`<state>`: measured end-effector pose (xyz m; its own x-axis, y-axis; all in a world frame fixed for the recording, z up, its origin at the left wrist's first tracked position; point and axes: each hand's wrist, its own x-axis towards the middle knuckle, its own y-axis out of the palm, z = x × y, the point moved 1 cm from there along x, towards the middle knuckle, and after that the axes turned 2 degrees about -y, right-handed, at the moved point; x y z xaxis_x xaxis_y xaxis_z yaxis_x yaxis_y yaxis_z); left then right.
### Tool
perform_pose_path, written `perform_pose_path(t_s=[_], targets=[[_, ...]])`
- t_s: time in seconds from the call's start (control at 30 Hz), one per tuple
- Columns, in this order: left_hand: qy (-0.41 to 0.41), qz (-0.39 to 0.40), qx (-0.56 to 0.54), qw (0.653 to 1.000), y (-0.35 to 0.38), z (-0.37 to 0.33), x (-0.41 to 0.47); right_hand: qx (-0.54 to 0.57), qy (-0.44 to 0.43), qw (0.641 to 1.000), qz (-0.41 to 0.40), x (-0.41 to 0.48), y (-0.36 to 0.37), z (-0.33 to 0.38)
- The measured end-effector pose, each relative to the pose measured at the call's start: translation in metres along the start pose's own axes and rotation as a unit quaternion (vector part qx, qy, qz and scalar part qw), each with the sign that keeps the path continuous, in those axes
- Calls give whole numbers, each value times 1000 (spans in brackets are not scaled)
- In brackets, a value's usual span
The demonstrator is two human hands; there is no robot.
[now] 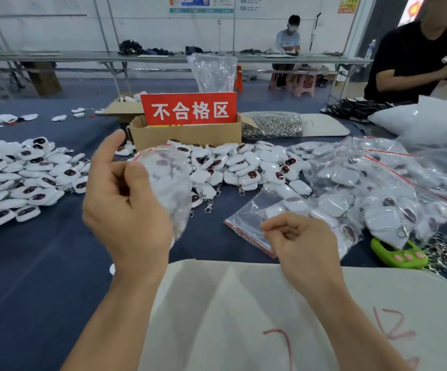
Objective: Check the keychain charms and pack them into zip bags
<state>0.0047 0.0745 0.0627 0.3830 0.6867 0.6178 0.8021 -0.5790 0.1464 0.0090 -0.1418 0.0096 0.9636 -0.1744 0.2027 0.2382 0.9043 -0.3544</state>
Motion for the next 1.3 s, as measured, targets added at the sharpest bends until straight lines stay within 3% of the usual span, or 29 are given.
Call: perform_pose_path(t_s=[0.1, 0.2, 0.23, 0.3, 0.37, 0.4, 0.57, 0.73, 0.9, 1.0, 1.2, 1.3], targets=[[18, 21, 38, 999, 1, 6, -7, -18, -4, 1000, 14, 0, 5, 0], [-18, 170, 106, 980, 14, 17, -38, -19, -6, 999, 28, -1, 8, -2], [-28, 243, 158, 957, 19, 22, -48, -25, -13, 999, 27, -2, 10, -3], [-27, 363, 310, 878, 27, 34, -64, -64, -51, 997, 7, -3, 13, -4], [-24, 430, 394, 812, 31, 40, -74, -82, -78, 993, -19, -1, 16, -3], [-20, 443, 402, 801, 30, 42, -76, -85, -87, 992, -25, 1, 18, -4], [6, 445, 388, 807, 30, 48, -76, -191, -152, 970, 1, 31, 34, -7], [24, 461, 335, 822, 31, 50, -77, -320, -112, 935, 103, 87, 63, -6], [-27, 479, 320, 817, 35, 55, -76, -407, -107, 897, 134, 126, 81, -22], [-28, 477, 308, 822, 34, 56, -77, -420, -132, 895, 73, 128, 88, -27], [-34, 475, 309, 823, 35, 58, -76, -499, -184, 847, 4, 112, 74, -11], [-28, 464, 296, 834, 34, 56, -75, -420, -212, 882, -35, 87, 57, 4]])
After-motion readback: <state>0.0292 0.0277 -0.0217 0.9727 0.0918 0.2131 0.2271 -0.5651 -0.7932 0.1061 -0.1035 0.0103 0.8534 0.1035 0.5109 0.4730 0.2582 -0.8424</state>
